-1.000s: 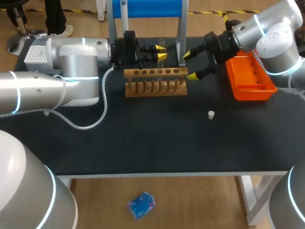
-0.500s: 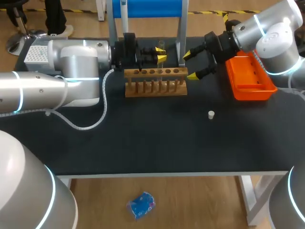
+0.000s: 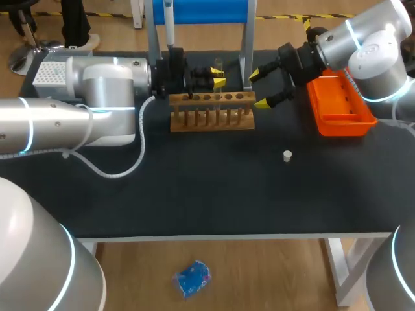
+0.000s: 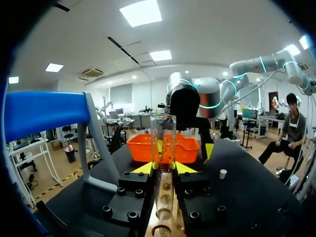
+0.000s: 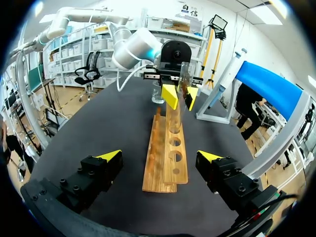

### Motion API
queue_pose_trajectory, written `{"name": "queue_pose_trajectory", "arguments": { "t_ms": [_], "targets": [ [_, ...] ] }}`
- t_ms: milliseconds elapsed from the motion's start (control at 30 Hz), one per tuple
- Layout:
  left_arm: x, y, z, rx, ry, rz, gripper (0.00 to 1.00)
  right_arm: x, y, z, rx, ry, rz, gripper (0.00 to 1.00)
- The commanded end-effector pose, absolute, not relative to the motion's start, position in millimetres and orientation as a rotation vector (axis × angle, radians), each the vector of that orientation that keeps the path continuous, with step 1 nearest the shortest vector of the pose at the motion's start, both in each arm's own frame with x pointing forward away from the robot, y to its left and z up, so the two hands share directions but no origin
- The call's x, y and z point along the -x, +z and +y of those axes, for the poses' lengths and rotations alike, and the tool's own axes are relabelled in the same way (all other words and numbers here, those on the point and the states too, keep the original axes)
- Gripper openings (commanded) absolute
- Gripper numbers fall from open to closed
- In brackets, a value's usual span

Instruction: Invert the test tube, pick up the pipette, mount the tip to pipette, aspirate from beaker and dispense into the tube, eject the tip, return the pipette, and cap with the stopper.

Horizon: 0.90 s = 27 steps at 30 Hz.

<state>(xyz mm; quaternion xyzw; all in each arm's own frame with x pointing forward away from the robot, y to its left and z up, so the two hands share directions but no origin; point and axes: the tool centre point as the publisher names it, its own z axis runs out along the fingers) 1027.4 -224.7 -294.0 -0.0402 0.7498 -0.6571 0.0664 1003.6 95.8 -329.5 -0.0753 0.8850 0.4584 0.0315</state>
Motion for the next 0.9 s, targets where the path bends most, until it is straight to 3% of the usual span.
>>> {"name": "queue_pose_trajectory", "arguments": {
  "t_ms": [33, 233, 267, 300, 600, 900],
  "targets": [
    [-1029, -297, -225, 0.119, -1.987, 2.265, 0.0, -1005, -330, 95, 0.236, 1.413, 2.728, 1.0],
    [-1029, -300, -224, 0.109, -1.96, 2.272, 0.0, -1005, -330, 95, 0.236, 1.413, 2.728, 1.0],
    [-1029, -299, -223, 0.11, -1.94, 2.275, 0.35, -1005, -330, 95, 0.236, 1.413, 2.728, 1.0],
    [-1030, -298, -222, 0.107, -1.938, 2.271, 1.0, -1005, -330, 95, 0.236, 1.413, 2.728, 1.0],
    [-1026, -279, -206, 0.124, -1.872, 2.28, 1.0, -1005, -330, 95, 0.236, 1.413, 2.728, 1.0],
    [-1013, -260, -153, 0.25, -1.727, 2.294, 1.0, -1005, -330, 95, 0.236, 1.413, 2.728, 1.0]
  ]
}}
